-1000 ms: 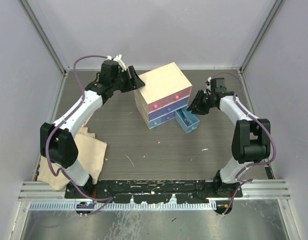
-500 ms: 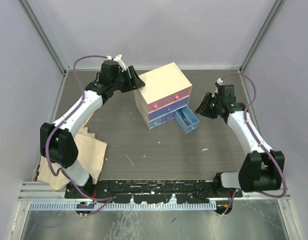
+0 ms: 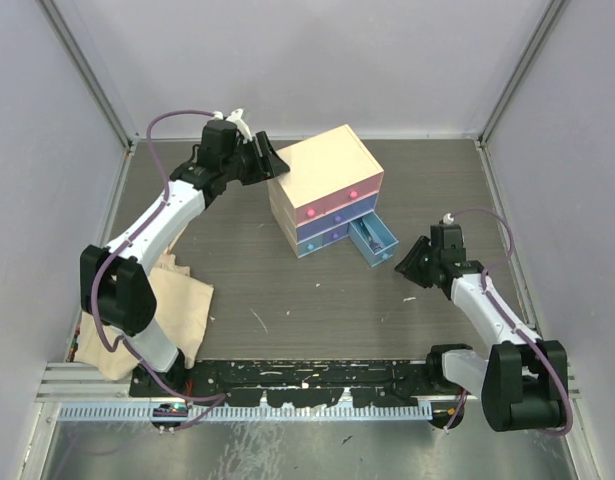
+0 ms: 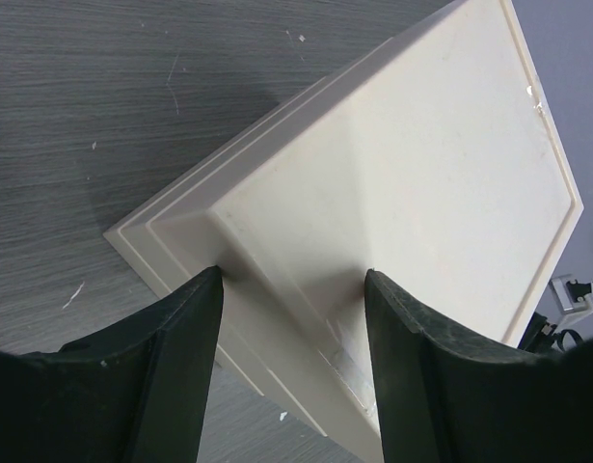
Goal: Sort the tools into containers
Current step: Close the drawer of the storage box.
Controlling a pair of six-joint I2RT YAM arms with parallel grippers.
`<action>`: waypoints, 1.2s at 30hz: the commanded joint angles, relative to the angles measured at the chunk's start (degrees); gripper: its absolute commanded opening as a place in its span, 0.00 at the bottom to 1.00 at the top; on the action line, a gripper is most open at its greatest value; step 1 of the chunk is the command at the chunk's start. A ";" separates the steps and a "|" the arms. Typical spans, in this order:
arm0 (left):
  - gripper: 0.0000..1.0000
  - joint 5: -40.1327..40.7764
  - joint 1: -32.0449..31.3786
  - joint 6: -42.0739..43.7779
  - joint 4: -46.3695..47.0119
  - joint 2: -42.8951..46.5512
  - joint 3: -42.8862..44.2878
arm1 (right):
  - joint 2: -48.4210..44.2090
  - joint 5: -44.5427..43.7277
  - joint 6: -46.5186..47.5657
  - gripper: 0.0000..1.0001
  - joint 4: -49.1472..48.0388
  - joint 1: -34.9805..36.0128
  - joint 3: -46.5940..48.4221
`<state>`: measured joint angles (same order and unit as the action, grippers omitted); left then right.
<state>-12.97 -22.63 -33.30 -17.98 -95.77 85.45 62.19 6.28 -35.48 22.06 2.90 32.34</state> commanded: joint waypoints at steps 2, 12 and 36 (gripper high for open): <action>0.57 -1.04 -0.58 3.42 -6.02 -2.57 0.51 | 2.29 2.44 -5.84 0.39 -12.28 0.25 -2.52; 0.56 -2.15 -0.57 3.34 -5.93 -2.85 0.67 | 11.23 5.51 -9.37 0.39 -20.88 0.66 -1.63; 0.53 -3.51 -0.59 3.13 -5.77 -2.80 0.84 | 27.09 4.44 -12.66 0.39 -30.20 6.23 11.86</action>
<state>-13.98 -22.33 -33.19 -19.11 -96.14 86.43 87.88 12.08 -47.18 -2.76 7.99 40.97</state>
